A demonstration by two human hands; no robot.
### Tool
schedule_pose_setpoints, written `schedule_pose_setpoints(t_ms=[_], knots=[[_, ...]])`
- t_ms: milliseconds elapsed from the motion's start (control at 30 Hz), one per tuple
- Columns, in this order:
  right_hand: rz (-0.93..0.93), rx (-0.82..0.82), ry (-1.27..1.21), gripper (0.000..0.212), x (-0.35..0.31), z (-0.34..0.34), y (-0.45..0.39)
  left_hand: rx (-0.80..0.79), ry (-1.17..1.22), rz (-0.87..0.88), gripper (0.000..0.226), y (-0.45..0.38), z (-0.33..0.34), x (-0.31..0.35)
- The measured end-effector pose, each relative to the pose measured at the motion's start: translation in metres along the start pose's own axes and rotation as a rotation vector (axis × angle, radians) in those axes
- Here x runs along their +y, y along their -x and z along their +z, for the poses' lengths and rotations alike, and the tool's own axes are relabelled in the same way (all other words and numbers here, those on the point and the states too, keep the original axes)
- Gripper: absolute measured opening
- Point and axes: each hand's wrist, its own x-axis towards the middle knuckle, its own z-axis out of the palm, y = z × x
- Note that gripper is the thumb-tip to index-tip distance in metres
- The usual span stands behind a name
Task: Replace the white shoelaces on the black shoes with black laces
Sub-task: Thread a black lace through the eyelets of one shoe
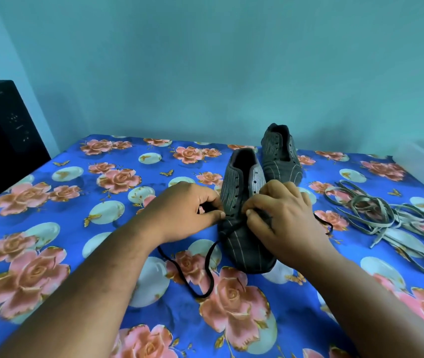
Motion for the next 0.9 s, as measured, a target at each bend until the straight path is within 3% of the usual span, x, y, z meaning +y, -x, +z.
schedule_pose_setpoints(t_ms=[167, 367, 633, 900], knots=[[-0.014, -0.027, 0.02, 0.039, -0.002, 0.004, 0.001, 0.0, -0.052, 0.022, 0.016, -0.001, 0.003, 0.005], [-0.001, -0.025, -0.121, 0.035, -0.002, 0.006, -0.001, -0.014, -0.064, -0.014, 0.018, -0.001, 0.002, 0.01], [0.047, -0.086, -0.236, 0.027, 0.001, 0.008, -0.004, 0.046, 0.362, -0.205, 0.026, -0.006, 0.006, 0.012], [0.107, -0.182, -0.251, 0.03, 0.001, 0.004, -0.005, -0.043, 0.268, -0.083, 0.018, -0.001, 0.001, 0.019]])
